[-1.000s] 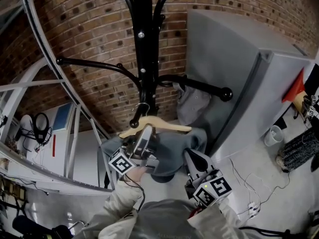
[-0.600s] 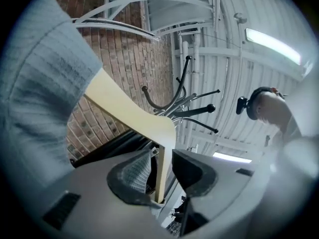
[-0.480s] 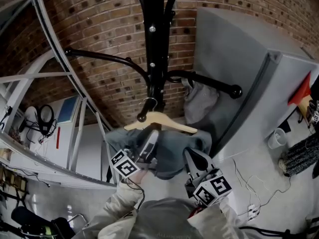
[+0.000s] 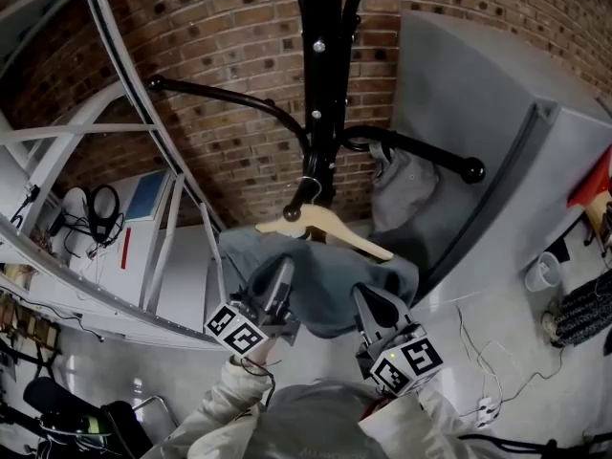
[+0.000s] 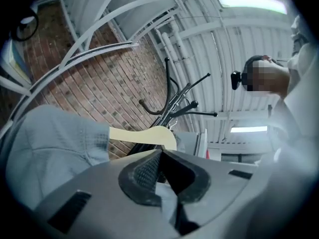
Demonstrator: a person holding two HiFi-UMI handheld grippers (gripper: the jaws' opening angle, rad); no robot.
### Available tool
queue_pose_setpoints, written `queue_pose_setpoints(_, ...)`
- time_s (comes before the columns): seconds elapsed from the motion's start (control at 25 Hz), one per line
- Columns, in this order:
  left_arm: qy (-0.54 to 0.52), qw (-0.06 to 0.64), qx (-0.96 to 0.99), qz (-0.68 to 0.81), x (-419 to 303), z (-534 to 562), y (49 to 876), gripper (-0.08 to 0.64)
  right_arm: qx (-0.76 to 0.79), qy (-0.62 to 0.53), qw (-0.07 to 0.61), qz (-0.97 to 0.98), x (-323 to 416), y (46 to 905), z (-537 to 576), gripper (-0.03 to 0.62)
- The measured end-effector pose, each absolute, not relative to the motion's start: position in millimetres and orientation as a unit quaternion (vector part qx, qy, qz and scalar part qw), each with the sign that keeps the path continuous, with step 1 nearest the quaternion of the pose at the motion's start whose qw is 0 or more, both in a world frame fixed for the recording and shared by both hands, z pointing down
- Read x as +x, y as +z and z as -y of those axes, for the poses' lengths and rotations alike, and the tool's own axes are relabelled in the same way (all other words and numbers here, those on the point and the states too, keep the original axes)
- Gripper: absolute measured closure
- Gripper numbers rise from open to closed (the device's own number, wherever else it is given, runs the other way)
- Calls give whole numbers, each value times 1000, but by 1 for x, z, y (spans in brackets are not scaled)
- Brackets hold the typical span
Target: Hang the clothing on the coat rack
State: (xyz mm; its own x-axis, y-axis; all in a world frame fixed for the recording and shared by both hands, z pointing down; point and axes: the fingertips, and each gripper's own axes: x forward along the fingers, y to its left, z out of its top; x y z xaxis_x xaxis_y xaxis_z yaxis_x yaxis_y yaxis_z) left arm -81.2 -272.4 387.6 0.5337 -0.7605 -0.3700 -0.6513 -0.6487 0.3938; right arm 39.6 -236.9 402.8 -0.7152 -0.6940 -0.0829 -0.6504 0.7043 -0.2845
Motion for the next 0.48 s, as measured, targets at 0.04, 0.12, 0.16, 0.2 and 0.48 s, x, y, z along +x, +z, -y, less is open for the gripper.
queue_pose_setpoints(0.04,-252,98,870,412,-80,267,389,548,-363,-119,91,-920,39,403,235,569)
queue_pose_setpoints(0.12,-240,89,870,420,-76,257,393,551,-359,-121,88,-921,39,405,231,569)
queue_pose_setpoints(0.16,-236,86,869,426,-74,251,394,551,-358,-122,86,-922,40,406,229,568)
queue_pose_setpoints(0.2,-229,81,868,433,-72,246,396,551,-356,-123,85,-922,41,407,227,568)
queue_pose_setpoints(0.48,-95,-19,871,481,-33,203,405,552,-355,-118,78,-924,57,410,205,568)
